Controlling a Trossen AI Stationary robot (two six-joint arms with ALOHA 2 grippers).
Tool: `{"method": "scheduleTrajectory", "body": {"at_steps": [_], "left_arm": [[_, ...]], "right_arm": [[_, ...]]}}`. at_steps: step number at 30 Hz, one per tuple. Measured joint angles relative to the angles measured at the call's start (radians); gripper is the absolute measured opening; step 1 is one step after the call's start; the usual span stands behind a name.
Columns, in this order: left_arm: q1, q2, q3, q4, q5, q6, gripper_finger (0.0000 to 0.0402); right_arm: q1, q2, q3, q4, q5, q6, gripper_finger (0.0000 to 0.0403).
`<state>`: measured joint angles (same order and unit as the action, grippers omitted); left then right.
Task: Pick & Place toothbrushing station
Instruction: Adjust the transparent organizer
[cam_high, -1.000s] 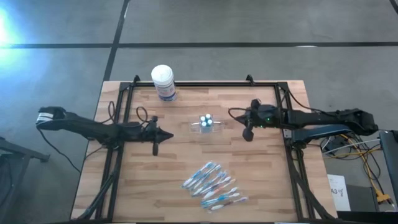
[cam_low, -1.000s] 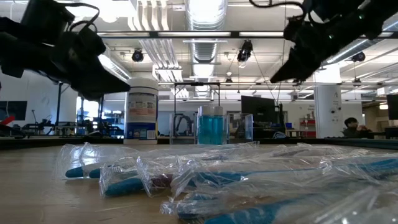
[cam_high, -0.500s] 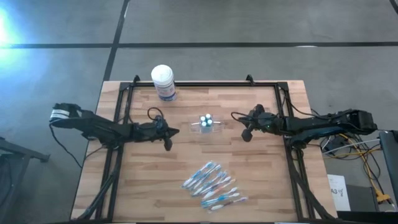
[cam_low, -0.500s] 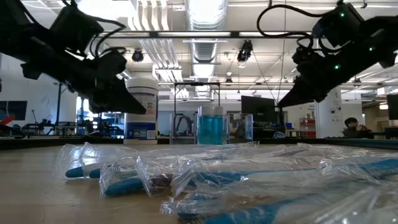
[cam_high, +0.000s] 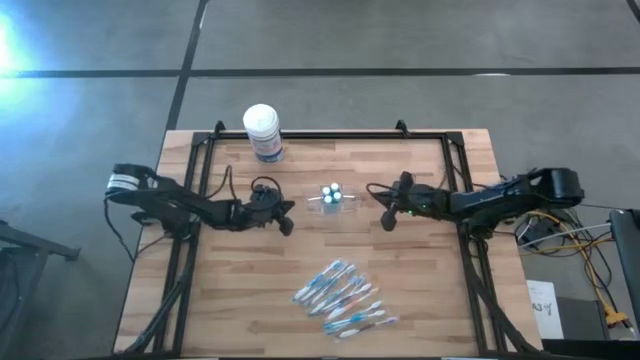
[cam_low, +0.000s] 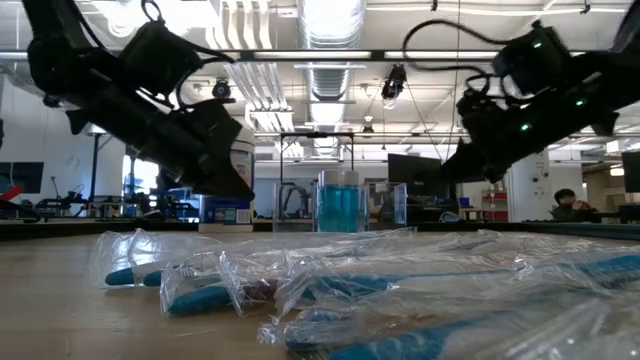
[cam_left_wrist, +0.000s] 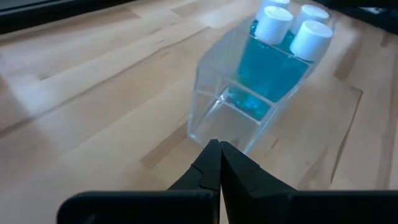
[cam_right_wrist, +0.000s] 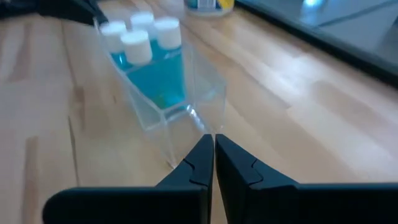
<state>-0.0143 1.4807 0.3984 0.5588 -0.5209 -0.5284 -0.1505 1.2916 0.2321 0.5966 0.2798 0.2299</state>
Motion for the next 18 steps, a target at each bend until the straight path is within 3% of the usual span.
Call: {"method": "scheduleTrajectory", "body": {"at_steps": [10, 18], "left_arm": [[0.012, 0.041, 0.048, -0.019, 0.000, 0.037, 0.0003], [0.037, 0.039, 0.047, -0.026, 0.007, 0.038, 0.0003]], "right_arm": [[0.000, 0.276, 0.125, 0.042, 0.050, 0.032, 0.0012], [0.011, 0.407, 0.216, 0.045, -0.011, 0.040, 0.0012]]}}
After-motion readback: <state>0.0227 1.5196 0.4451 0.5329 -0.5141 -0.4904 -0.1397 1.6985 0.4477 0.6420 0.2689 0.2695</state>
